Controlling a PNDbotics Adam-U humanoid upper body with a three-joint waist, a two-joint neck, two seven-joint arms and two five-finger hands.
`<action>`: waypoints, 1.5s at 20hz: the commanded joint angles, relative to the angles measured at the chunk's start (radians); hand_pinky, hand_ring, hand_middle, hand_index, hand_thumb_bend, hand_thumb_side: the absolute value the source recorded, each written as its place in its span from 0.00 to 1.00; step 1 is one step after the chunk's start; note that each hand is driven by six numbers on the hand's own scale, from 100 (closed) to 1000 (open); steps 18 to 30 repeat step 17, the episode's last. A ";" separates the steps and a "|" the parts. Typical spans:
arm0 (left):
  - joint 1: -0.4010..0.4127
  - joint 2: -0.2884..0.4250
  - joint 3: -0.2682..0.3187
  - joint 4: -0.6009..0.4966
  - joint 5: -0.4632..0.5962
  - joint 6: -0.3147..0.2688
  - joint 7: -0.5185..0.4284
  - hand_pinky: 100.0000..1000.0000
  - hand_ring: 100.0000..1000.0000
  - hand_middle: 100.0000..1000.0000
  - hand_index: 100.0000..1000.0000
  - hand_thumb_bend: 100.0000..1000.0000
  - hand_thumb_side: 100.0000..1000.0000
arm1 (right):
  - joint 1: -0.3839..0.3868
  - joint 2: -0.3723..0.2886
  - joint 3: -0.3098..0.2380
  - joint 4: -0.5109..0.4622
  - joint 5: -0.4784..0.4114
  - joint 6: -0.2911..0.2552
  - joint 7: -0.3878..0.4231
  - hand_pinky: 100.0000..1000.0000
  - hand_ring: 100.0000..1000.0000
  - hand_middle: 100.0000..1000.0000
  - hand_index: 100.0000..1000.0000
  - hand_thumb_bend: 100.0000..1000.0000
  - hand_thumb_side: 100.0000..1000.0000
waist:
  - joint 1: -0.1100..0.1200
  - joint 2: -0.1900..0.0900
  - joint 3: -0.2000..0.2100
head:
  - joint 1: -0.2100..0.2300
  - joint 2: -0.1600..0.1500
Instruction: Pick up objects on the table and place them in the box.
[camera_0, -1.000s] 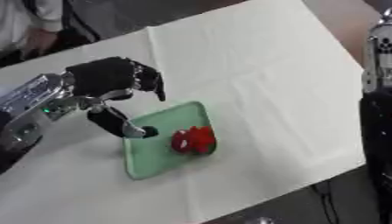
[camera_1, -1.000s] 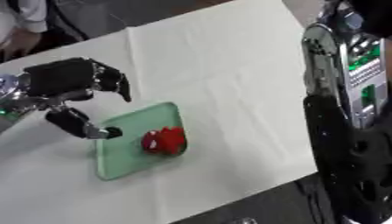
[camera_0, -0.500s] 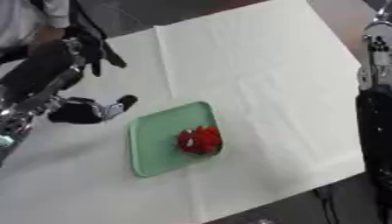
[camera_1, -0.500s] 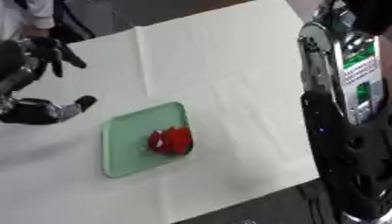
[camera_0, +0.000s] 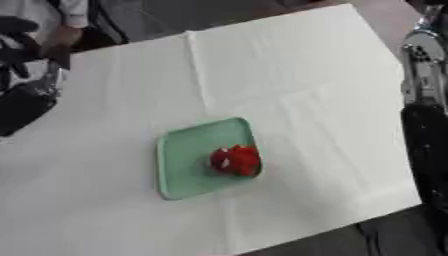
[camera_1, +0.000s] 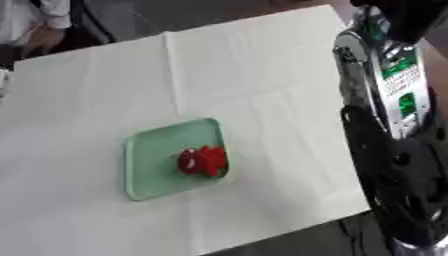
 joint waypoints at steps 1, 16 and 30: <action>-0.025 0.006 0.022 -0.027 0.041 -0.053 0.055 0.05 0.21 0.44 0.65 0.29 0.44 | -0.002 -0.029 -0.005 -0.010 -0.006 0.000 0.011 0.15 0.29 0.34 0.43 0.00 0.32 | -0.008 -0.016 0.010 | -0.012 -0.001; -0.113 -0.006 -0.065 -0.028 0.657 -0.609 -0.079 0.23 0.32 0.61 0.75 0.11 0.85 | 0.015 -0.050 -0.005 -0.010 -0.003 -0.001 0.019 0.15 0.29 0.34 0.43 0.00 0.33 | -0.024 -0.019 0.045 | 0.021 -0.001; -0.114 -0.005 -0.066 -0.028 0.705 -0.621 -0.107 0.24 0.33 0.63 0.76 0.13 0.85 | 0.015 -0.050 -0.005 -0.010 -0.004 -0.001 0.020 0.15 0.29 0.34 0.43 0.00 0.33 | -0.024 -0.019 0.045 | 0.025 -0.001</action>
